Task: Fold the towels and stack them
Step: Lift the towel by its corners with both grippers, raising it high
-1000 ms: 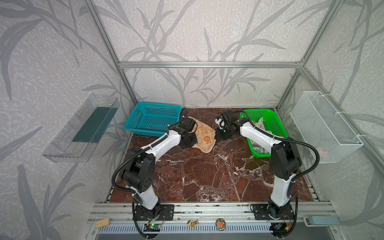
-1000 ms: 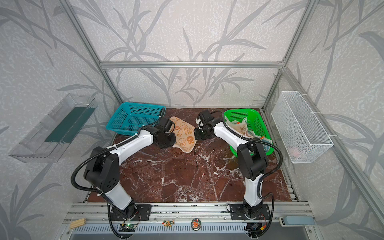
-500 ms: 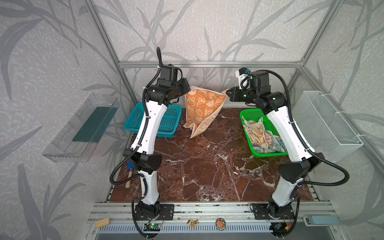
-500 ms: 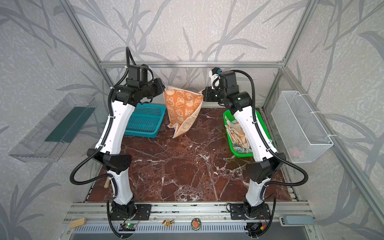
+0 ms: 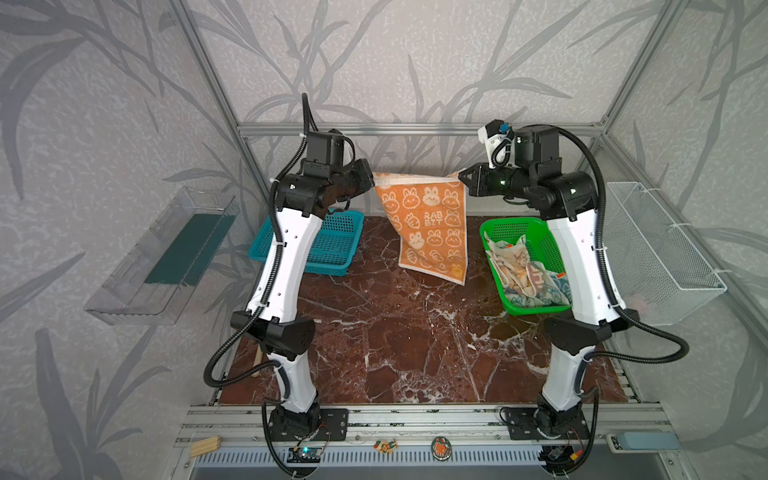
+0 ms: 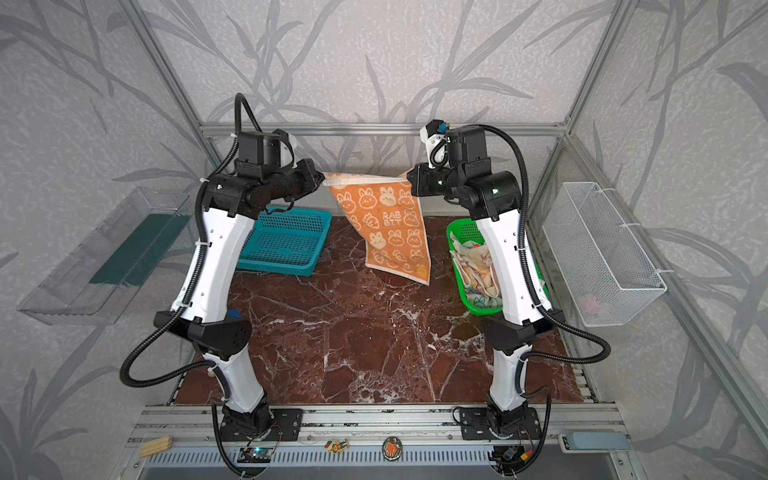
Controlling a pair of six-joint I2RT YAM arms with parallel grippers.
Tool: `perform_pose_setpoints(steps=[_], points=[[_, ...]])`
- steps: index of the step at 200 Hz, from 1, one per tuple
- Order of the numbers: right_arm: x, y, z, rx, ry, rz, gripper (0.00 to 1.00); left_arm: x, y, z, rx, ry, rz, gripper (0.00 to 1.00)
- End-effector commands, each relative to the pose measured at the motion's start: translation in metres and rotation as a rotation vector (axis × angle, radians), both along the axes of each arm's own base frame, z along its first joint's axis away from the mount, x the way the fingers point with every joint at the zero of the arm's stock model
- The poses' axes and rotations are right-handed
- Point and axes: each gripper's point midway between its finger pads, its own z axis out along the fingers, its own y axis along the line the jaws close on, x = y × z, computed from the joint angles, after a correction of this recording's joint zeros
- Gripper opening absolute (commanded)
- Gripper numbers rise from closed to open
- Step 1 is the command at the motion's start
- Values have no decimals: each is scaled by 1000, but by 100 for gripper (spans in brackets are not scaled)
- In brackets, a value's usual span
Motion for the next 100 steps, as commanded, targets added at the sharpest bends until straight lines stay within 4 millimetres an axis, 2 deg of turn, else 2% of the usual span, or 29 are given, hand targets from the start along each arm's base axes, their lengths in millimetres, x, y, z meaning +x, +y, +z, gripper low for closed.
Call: perform_pose_setpoints(steps=[1,24,41,64,83,100], points=[[-40,-12,43,34,-140,22,0,-42,9,43,50,-127,2,0],[-67,-18,46,49,-154,48,0,-76,11,48,74,-127,11,0],[-90,-19,51,59,-174,84,0,-109,7,53,91,-142,6,0],[-117,-24,60,78,-211,113,0,-147,2,60,33,-151,-20,0],[-127,-30,64,87,-229,106,0,-163,1,59,-27,-137,-28,0],[-124,-34,61,73,-220,77,0,-162,-1,51,-43,-118,-25,0]])
